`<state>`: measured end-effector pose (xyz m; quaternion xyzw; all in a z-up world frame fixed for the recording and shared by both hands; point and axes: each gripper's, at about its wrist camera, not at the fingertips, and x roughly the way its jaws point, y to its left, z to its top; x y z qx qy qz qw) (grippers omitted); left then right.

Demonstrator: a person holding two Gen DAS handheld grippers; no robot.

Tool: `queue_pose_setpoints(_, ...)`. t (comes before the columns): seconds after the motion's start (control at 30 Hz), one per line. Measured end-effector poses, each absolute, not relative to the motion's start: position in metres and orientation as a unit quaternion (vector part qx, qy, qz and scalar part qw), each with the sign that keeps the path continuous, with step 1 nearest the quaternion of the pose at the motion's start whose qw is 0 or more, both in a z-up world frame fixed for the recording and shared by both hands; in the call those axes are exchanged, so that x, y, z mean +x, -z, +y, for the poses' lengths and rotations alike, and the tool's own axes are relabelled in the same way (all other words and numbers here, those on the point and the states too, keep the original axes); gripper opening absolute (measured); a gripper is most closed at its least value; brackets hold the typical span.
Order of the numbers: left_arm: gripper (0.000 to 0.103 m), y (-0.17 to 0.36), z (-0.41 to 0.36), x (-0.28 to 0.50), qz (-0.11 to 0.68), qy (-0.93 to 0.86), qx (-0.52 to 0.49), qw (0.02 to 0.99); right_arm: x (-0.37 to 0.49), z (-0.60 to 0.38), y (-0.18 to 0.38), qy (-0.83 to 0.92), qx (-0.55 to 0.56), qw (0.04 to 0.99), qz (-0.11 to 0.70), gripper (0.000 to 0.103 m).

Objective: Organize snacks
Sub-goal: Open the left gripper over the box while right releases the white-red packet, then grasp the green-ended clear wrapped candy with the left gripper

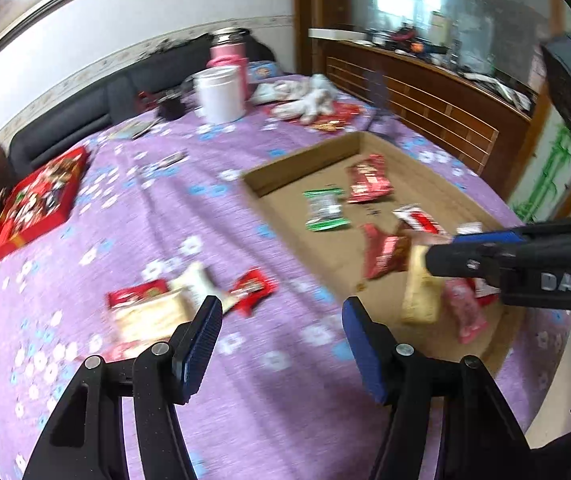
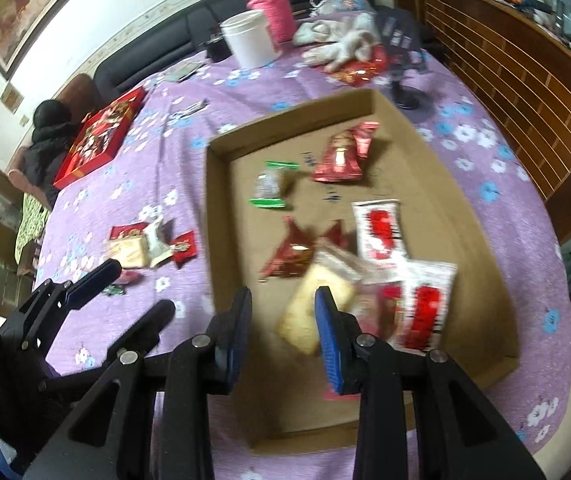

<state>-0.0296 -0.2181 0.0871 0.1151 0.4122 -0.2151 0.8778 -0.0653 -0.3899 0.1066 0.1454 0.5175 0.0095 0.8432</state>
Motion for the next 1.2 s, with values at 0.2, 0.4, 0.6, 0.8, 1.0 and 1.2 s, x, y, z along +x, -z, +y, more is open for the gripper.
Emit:
queue_pose_setpoints(0.2,0.066,-0.080,-0.150,-0.007,0.437,0.156,0.064,0.884,-0.063,-0.364,-0.108,-0.026,0.129,0.841,0.524,0.031)
queue_pose_setpoints(0.4,0.066,-0.057,-0.076,0.001,0.466,0.111,0.000,0.878,-0.064,-0.353,-0.104,-0.023,0.127,0.837,0.532,0.031)
queue_pose_setpoints(0.6,0.068,-0.039,-0.066,0.009,0.485,0.121,-0.019,0.866,-0.066,-0.348,-0.101,-0.014,0.125,0.835,0.536,0.031)
queue_pose_setpoints(0.8,0.074,-0.020,-0.085,0.019,0.496,0.127,0.013,0.859,-0.068,-0.351,-0.102,-0.003,0.125,0.835,0.536,0.031)
queue_pose_setpoints(1.0,0.021,-0.023,-0.080,0.017,0.477,0.113,0.036,0.871,-0.061,-0.339,-0.099,-0.033,0.125,0.833,0.538,0.031)
queue_pose_setpoints(1.2,0.017,-0.024,-0.053,-0.002,0.492,0.104,0.037,0.863,-0.033,-0.295,-0.091,-0.122,0.135,0.812,0.555,0.031)
